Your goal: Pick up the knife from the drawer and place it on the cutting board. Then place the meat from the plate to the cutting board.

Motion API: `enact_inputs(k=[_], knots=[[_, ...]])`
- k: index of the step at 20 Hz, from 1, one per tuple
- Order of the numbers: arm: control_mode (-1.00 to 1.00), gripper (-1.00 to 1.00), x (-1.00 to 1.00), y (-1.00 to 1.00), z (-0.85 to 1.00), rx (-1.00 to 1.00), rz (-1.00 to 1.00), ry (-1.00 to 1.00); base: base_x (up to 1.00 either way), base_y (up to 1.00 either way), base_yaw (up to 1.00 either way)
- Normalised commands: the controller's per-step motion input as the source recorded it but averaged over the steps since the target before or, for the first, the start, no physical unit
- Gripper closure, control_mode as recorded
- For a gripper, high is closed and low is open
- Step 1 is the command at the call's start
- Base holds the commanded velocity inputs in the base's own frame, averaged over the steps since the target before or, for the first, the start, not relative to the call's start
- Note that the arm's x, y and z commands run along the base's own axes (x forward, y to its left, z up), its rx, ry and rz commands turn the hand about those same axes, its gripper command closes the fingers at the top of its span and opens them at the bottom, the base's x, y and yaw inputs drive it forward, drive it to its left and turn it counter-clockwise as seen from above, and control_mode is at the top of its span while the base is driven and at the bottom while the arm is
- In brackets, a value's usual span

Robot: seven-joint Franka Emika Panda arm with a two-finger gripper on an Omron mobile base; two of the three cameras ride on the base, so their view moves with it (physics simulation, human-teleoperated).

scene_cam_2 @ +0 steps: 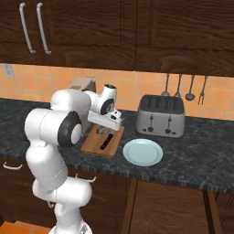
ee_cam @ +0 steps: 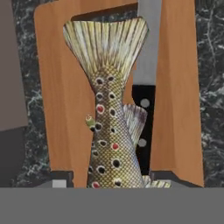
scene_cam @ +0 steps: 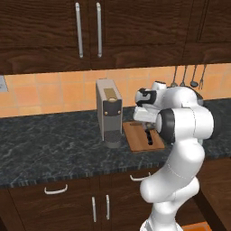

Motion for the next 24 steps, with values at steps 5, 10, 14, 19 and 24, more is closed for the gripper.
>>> enact_inputs(k=[5, 10, 14, 19, 24], knots=[[-1.00, -1.00, 0.01, 0.34, -0.42, 0.00, 0.00, 0.01, 0.00, 0.00, 0.00], [-1.00, -1.00, 0.04, 0.21, -0.11, 0.00, 0.00, 0.00, 0.00, 0.00, 0.00], [-1.00, -1.00, -0.26, -0.14, 0.08, 0.00, 0.00, -0.04, 0.00, 0.00, 0.00], [-1.00, -1.00, -0.79, -0.25, 0.62, 0.00, 0.00, -0.18, 0.00, 0.00, 0.00], [-1.00, -1.00, -1.00, -0.96, 1.00, 0.08, -0.02, -0.50, 0.00, 0.00, 0.00]])
